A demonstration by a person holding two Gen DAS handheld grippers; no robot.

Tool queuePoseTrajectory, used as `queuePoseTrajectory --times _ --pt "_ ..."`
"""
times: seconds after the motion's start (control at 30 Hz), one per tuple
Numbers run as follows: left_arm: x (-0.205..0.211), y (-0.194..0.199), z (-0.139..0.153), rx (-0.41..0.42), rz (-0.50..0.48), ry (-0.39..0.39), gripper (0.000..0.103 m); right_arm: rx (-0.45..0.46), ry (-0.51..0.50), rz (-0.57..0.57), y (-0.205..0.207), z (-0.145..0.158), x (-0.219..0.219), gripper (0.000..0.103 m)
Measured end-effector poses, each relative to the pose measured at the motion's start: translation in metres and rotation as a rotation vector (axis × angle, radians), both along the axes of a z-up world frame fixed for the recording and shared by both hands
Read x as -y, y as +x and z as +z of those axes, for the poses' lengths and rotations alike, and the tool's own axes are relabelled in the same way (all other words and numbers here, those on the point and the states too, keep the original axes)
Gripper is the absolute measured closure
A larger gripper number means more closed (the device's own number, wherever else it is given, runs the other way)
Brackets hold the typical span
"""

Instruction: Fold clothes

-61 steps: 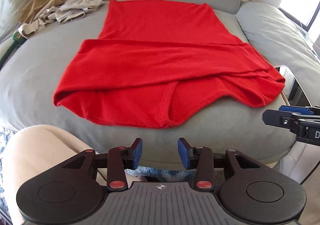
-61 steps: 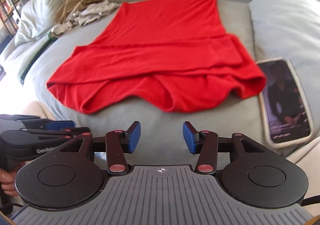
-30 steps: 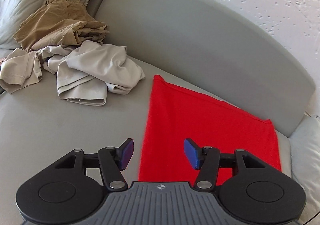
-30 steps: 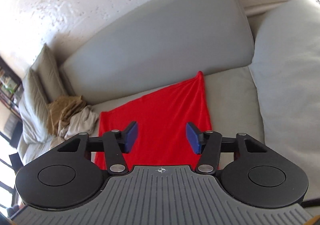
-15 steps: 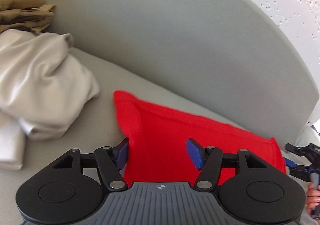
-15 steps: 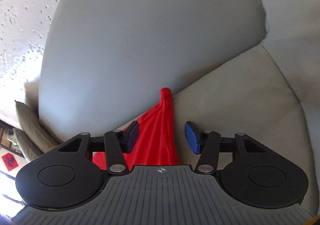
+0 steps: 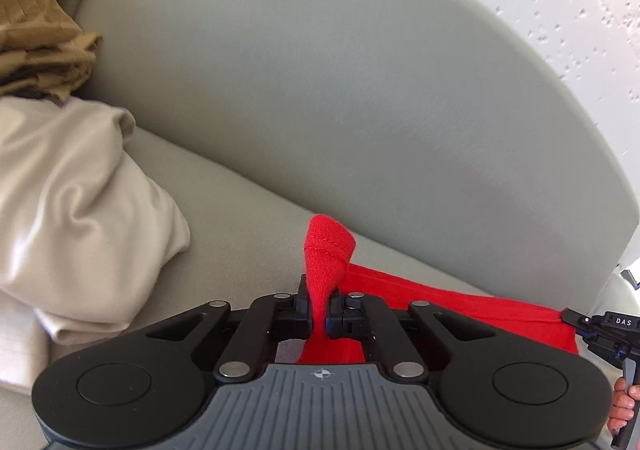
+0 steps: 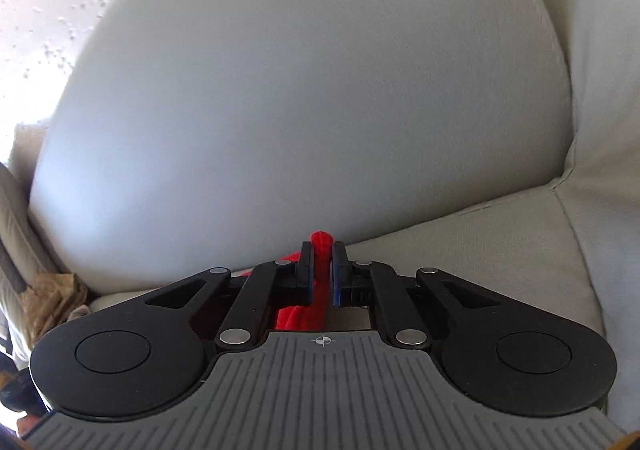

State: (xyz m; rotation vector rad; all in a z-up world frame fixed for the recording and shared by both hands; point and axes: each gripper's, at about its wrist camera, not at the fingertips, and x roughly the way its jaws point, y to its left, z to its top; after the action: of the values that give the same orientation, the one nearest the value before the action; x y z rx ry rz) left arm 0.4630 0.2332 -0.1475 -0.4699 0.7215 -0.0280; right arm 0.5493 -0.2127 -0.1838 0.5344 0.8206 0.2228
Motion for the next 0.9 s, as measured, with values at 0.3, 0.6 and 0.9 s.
queuePoseTrajectory --times 0.3,0.6,0.9 --pt "0.009 -0.098 0.086 0.072 -0.045 -0.021 0.101 0.005 0.112 -0.04 -0.095 0.093 0.021 0.095" --pt "0.044 -0.227 0.093 -0.006 -0.118 -0.011 0.1 -0.098 0.159 -0.033 -0.241 0.138 0.064 0.095" --pt "0.042 -0.333 0.036 -0.017 0.022 -0.133 0.1 -0.216 0.186 -0.107 -0.341 0.062 0.078 0.095"
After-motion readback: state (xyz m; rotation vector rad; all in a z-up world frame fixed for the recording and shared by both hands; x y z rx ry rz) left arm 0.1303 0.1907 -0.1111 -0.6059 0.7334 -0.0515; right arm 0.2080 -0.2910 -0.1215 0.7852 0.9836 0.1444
